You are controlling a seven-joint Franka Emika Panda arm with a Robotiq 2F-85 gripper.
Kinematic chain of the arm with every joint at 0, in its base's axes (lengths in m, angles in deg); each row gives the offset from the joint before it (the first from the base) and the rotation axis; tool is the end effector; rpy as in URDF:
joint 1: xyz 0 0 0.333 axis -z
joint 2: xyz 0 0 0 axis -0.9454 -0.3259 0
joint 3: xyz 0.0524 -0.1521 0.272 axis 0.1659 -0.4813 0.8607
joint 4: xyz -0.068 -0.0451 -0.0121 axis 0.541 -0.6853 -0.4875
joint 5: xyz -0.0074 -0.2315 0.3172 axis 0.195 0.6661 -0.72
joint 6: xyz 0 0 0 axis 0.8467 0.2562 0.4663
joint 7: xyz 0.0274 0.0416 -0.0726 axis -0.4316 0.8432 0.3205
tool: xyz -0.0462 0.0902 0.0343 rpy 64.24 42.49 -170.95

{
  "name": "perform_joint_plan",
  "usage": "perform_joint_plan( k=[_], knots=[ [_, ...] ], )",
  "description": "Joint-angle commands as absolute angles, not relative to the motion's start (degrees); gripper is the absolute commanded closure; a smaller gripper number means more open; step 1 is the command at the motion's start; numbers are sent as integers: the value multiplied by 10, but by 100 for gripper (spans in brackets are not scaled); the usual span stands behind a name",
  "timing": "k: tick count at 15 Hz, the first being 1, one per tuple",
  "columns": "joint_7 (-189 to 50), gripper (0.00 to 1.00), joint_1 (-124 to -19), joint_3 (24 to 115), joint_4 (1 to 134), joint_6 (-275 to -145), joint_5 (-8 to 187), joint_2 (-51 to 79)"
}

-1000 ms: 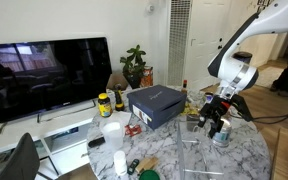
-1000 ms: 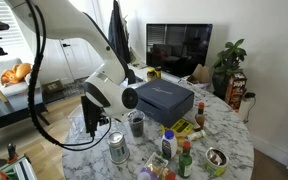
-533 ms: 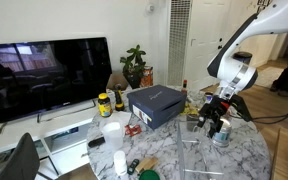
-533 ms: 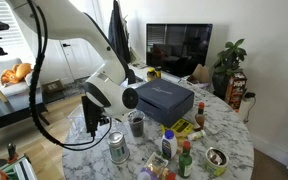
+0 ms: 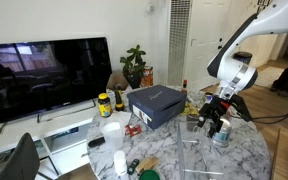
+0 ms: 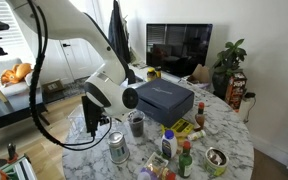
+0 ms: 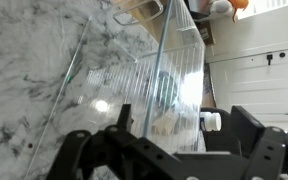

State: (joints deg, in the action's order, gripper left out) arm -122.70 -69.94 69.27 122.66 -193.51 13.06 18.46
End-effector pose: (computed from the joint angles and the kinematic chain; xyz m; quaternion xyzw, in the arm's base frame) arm 0.3918 0.0154 0.1679 -0.8649 0.1407 0.0751 0.4760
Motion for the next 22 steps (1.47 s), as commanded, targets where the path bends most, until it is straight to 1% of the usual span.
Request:
perform_joint_plan(
  k=[1, 11, 12, 13, 14, 15, 17, 22],
  knots=[
    [-1226, 0, -695, 697, 1226, -1935, 132, 185],
    [-1233, 1, -694, 703, 1208, -1930, 90, 160],
    [-1233, 26, -693, 703, 1207, -1929, 81, 158],
    [-1231, 26, -693, 703, 1207, -1930, 72, 157],
    [-1230, 30, -694, 703, 1208, -1931, 63, 158],
    [-1227, 40, -695, 703, 1209, -1935, 55, 161],
    [-1220, 56, -701, 704, 1213, -1945, 40, 169],
    [-1168, 92, -721, 713, 1216, -1989, 31, 186]
  ],
)
